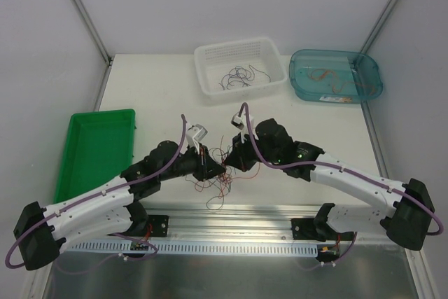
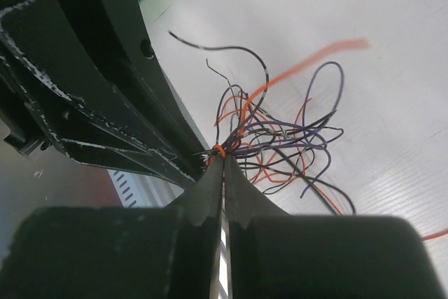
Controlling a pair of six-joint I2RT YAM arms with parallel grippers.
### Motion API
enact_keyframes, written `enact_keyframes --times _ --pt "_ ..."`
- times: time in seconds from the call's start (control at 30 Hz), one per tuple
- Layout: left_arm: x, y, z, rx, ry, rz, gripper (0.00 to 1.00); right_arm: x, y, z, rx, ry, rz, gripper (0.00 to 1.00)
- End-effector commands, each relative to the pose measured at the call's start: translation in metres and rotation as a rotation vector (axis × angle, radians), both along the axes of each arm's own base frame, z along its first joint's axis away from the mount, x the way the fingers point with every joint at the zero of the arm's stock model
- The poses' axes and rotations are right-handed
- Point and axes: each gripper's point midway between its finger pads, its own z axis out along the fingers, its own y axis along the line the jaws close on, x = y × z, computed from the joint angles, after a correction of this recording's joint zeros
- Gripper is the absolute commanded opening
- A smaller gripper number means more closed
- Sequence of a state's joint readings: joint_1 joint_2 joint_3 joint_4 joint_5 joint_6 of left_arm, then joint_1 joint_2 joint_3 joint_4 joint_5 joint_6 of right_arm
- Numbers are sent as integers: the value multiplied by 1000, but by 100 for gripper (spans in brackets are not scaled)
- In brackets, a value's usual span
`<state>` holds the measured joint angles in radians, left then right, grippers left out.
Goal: Untangle the cables
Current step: Untie the cable.
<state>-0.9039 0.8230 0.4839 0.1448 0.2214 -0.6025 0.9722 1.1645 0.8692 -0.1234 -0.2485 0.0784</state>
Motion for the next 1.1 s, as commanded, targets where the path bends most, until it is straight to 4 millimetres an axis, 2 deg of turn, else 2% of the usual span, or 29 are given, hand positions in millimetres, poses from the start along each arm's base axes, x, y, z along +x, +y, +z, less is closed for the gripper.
enact_keyframes --times 0.0,0.07,0.1,0.13,0.2,0.33,0.4,0.53,0.8,1.07 --pt "6 -4 34 -115 -96 19 14 -9 11 24 86 -31 64 1" --pt "5 0 37 -133 -95 37 21 -6 5 25 68 -51 41 1" --pt "6 2 33 -129 -90 49 32 -3 3 25 65 -56 29 1" --pt "6 4 34 -133 -90 60 38 -4 -1 27 59 -63 23 1" --pt "5 8 33 -138 -86 73 45 -1 -5 26 50 -71 1 1" --pt "7 15 27 -133 -64 116 51 3 -11 30 42 -93 -28 1" --pt "7 16 27 -140 -58 123 50 3 -13 32 37 -100 -32 1" --pt "9 13 29 -133 -54 121 42 4 -14 32 30 -99 -35 1" --pt "8 -8 45 -131 -24 44 31 12 -20 21 -35 -103 -88 1" --pt "11 -15 48 -119 -14 38 30 18 -24 13 -121 -124 -131 1"
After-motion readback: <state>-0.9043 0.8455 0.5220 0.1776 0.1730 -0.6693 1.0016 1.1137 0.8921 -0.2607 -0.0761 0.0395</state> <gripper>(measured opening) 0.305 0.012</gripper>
